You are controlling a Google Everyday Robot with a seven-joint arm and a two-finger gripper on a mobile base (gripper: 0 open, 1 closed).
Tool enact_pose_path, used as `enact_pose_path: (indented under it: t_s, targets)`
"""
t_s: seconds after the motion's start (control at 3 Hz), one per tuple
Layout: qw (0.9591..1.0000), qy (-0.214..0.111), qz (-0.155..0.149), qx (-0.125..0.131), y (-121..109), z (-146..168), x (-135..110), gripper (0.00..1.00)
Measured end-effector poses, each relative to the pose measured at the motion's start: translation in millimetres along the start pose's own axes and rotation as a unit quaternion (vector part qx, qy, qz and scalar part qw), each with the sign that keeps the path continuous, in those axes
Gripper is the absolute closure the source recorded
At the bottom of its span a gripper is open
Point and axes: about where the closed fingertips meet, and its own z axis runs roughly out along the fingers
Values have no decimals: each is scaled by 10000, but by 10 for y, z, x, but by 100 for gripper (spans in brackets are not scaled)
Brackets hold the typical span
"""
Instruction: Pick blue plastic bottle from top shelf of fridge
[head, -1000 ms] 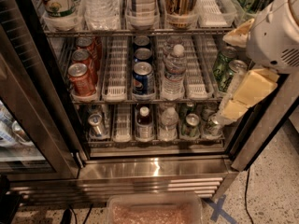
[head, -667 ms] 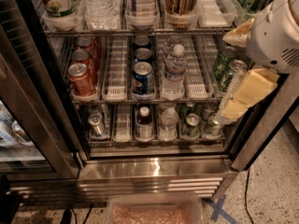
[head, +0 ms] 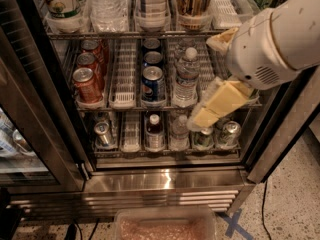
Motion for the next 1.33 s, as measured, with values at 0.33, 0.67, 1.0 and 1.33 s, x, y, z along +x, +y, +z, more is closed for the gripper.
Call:
enact_pose_path:
  t_s: [0.33, 0.67, 1.0, 1.33]
  targets:
    - [9986, -518, 24, 118, -26, 182, -302, 0]
    - [9966, -774, 148, 258, -61, 233, -513, 0]
    - [9959, -840, 140, 319, -31, 199, -573, 0]
    - [9912, -1178, 235, 565, 39, 201, -749, 0]
